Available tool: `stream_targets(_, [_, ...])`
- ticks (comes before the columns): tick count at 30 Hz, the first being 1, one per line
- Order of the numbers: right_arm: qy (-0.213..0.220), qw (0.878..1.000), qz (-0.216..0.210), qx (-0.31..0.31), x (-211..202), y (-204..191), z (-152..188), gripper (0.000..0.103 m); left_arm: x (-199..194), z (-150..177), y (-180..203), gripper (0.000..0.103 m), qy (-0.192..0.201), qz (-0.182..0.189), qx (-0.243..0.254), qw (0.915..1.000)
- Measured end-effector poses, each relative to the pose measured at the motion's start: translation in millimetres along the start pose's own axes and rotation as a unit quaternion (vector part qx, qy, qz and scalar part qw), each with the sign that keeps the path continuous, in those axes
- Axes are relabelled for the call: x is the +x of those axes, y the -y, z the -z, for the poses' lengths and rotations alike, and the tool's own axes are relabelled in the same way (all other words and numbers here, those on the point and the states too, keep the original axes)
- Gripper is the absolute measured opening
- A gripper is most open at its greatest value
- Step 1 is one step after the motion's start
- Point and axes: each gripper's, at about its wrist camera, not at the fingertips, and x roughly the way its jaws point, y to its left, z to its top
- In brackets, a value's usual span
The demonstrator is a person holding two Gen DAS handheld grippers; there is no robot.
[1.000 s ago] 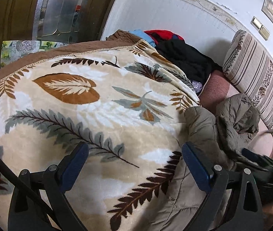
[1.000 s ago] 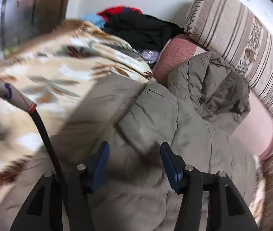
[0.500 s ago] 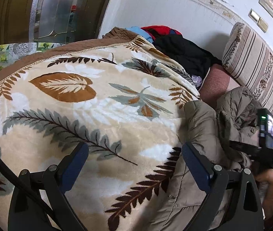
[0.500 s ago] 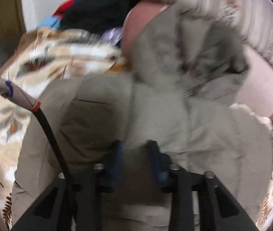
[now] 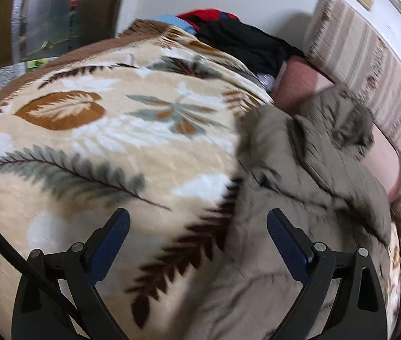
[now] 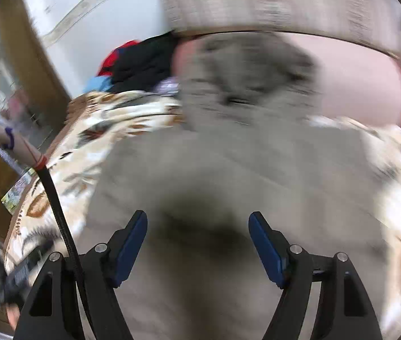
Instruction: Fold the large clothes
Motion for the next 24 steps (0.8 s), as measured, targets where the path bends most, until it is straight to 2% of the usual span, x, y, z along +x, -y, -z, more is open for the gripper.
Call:
stream_targets(5, [-0.017, 0.994, 0.079, 0.078, -52, 124, 70, 0.079, -1, 22, 6, 0.097, -0.040, 0.038, 0.005, 0.9985])
stream_targets(7, [-0.035, 0.988, 0.078, 0.125, -55, 166, 99, 0.079, 1, 32, 6, 0.097, -0.067, 0.046, 0.003, 0.9967])
stream_targets(9, [-0.045, 0.985, 0.064, 0.152, -52, 191, 118, 0.079, 2, 43, 7, 0.097, -0.089, 0.054, 0.007, 0.9945])
stream_targets(12, [-0.054, 0.983, 0.017, 0.174, -38, 205, 140, 0.079, 2, 64, 7, 0.097, -0.131, 0.088, 0.012, 0.9874])
stream_targets(14, [-0.054, 0.982, -0.027, 0.181, -30, 203, 149, 0.079, -8, 78, 11, 0.097, -0.126, 0.099, 0.038, 0.9863])
stream_targets(17, [-0.044, 0.985, -0.038, 0.162, -25, 193, 157, 0.079, -22, 97, 18, 0.097, -0.132, 0.127, 0.063, 0.9812])
stream_targets(20, [-0.037, 0.984, -0.063, 0.163, -31, 195, 170, 0.078, -32, 115, 33, 0.096, -0.130, 0.114, 0.096, 0.9801])
stream_targets(23, [-0.034, 0.980, -0.090, 0.176, -42, 202, 189, 0.060, -33, 124, 54, 0.096, -0.142, 0.099, 0.130, 0.9764])
stream_targets(24, [-0.034, 0.977, -0.102, 0.184, -46, 206, 195, 0.050, -33, 126, 60, 0.093, -0.146, 0.089, 0.137, 0.9758])
